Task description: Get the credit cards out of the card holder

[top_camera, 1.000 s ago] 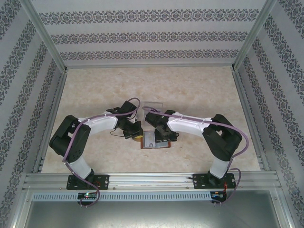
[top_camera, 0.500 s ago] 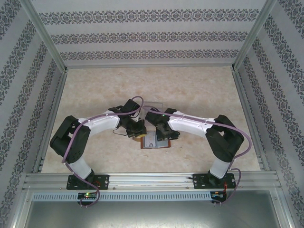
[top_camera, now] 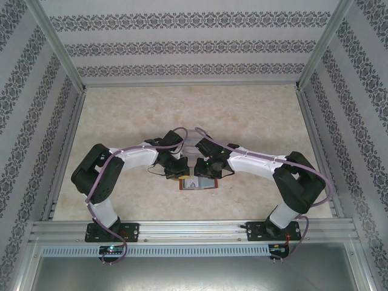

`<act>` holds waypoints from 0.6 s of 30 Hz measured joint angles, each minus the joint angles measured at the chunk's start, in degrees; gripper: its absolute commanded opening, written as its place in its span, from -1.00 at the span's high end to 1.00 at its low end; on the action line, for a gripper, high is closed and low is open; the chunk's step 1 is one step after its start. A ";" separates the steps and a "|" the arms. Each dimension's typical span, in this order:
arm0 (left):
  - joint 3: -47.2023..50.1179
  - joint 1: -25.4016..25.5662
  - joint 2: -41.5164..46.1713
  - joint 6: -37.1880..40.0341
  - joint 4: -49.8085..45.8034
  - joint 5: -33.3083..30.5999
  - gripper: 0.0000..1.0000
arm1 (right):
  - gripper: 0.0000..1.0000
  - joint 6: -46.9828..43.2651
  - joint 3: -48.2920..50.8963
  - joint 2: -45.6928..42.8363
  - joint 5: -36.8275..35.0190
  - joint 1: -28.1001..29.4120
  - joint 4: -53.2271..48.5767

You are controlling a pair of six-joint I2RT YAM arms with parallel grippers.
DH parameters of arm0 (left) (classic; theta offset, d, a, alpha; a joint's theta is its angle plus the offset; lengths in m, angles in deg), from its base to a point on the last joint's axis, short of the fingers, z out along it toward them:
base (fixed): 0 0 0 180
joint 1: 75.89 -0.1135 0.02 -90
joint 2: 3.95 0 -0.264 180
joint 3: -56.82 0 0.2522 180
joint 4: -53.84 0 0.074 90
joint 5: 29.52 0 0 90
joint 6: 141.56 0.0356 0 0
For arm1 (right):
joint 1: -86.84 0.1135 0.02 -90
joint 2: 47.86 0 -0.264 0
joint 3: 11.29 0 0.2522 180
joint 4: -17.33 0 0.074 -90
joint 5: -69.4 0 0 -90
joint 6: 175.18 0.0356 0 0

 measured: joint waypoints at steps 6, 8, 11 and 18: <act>0.00 0.13 -0.17 0.02 0.02 0.00 0.97 | 0.44 2.03 3.10 0.17 5.57 -1.49 7.76; 0.00 0.13 -0.17 0.02 0.02 0.00 0.98 | 0.44 2.43 3.45 0.26 6.36 -1.53 9.03; 0.00 0.15 -0.17 0.02 0.02 -0.02 0.98 | 0.45 2.69 3.67 0.70 6.97 -1.53 10.10; 0.00 0.15 -0.17 0.02 0.00 -0.04 0.98 | 0.46 2.84 3.69 2.40 6.99 -1.90 10.82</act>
